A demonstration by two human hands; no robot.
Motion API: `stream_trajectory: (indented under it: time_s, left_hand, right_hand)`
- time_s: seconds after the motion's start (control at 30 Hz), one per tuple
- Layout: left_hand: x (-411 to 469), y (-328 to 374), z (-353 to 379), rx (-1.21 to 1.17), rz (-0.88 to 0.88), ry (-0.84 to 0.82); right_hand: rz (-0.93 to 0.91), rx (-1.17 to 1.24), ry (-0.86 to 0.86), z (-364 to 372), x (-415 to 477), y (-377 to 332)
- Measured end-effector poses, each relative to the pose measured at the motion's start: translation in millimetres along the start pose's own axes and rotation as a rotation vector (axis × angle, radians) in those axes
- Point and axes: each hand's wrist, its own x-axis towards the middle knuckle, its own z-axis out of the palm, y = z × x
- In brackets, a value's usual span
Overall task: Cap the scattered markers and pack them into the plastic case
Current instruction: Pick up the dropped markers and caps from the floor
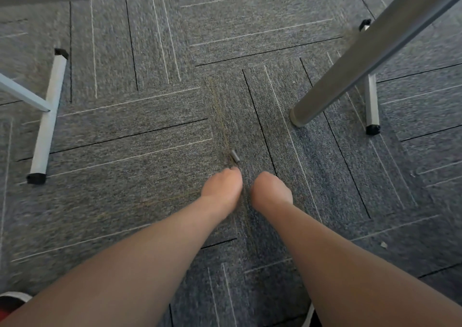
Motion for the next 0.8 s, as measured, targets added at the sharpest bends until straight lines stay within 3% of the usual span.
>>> stream_trajectory:
  time_s: [0.33, 0.6, 0.8]
  left_hand:
    - [19, -12, -24, -0.162, -0.075, 0.212]
    - [36, -12, -29, -0.046, 0.082, 0.132]
    - [37, -12, -28, -0.011, 0.092, 0.066]
  right_hand:
    - [-0.027, 0.095, 0.034, -5, 7, -13]
    - [-0.073, 0.130, 0.051, -9, 16, -22]
    - [-0.074, 0.142, 0.027, -8, 20, -25]
